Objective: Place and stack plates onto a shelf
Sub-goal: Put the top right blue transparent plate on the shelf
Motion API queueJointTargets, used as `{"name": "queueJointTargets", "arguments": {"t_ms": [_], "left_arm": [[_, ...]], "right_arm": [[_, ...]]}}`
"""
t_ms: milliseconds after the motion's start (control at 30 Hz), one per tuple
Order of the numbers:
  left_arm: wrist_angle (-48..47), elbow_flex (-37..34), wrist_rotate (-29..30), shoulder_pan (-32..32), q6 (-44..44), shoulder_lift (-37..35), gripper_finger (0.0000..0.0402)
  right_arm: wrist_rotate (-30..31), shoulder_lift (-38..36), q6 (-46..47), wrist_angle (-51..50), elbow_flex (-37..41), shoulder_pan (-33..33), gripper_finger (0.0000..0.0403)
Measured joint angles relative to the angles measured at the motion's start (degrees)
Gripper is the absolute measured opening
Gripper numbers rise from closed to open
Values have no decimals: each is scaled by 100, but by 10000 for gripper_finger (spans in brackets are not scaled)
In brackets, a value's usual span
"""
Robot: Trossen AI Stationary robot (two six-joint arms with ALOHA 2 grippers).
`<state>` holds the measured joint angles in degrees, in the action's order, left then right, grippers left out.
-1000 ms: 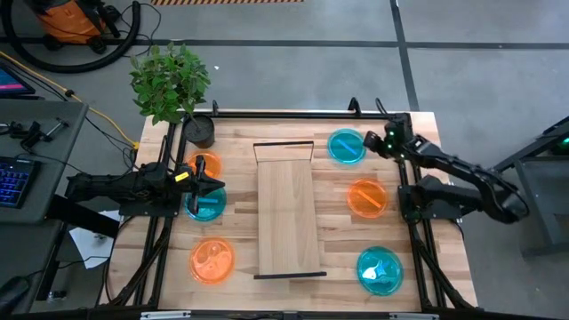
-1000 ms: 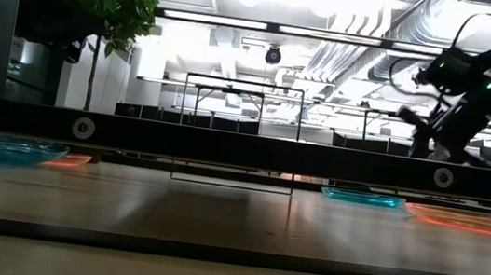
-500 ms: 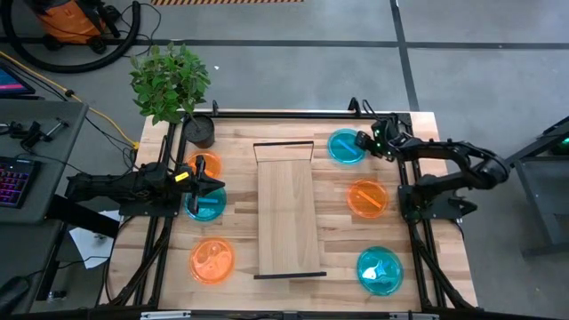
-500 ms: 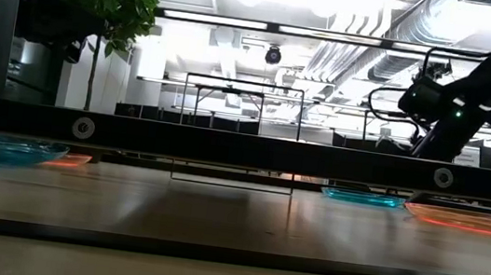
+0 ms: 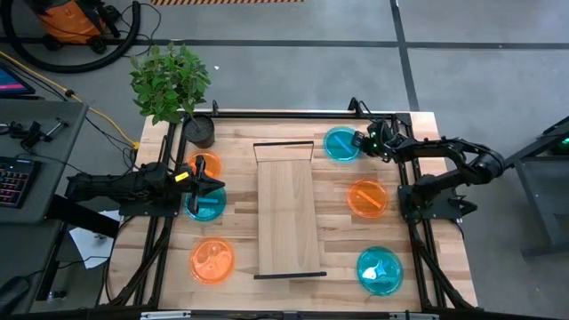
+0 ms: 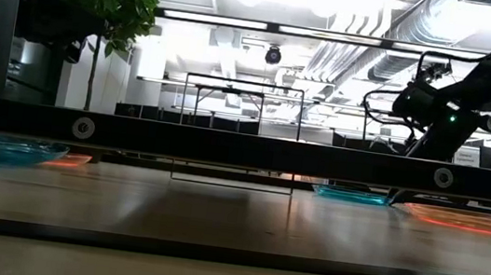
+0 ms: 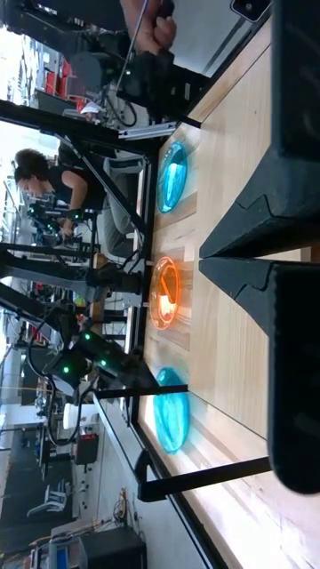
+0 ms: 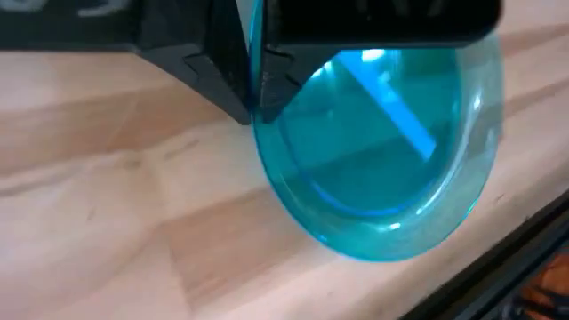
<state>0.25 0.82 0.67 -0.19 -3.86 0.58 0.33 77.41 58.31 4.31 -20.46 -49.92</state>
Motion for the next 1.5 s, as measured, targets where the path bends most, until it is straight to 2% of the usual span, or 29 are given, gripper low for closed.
{"name": "queueJointTargets", "arguments": {"t_ms": [367,567,633,733,867,967,1100,1300,1500], "left_arm": [[2,0,0,-1,1,0,0],[1,0,-2,-1,2,1,0],[1,0,-2,-2,2,2,0],[0,0,0,-2,0,0,0],[0,0,-1,-1,2,1,0],[1,0,-1,0,2,1,0],[0,0,-1,0,2,0,0],[0,0,0,0,2,0,0],[1,0,0,-2,1,1,0]], "right_arm": [[-1745,-1604,-616,-57,15,-829,0],[-2329,-2509,-756,-342,10,-1120,0],[-2716,-2855,-879,-566,-16,-1221,0],[-3272,-3358,-1479,-1808,-311,-1280,0],[-3346,-3838,-2747,-4381,-1018,-1067,0],[-3343,-4079,-3008,-5447,-1397,-652,0],[-3089,-4318,-2352,-5558,-1548,279,0],[-1979,-4145,-976,-4304,-1347,2247,0],[-716,-3077,-243,-2423,-1255,4164,0]]}}
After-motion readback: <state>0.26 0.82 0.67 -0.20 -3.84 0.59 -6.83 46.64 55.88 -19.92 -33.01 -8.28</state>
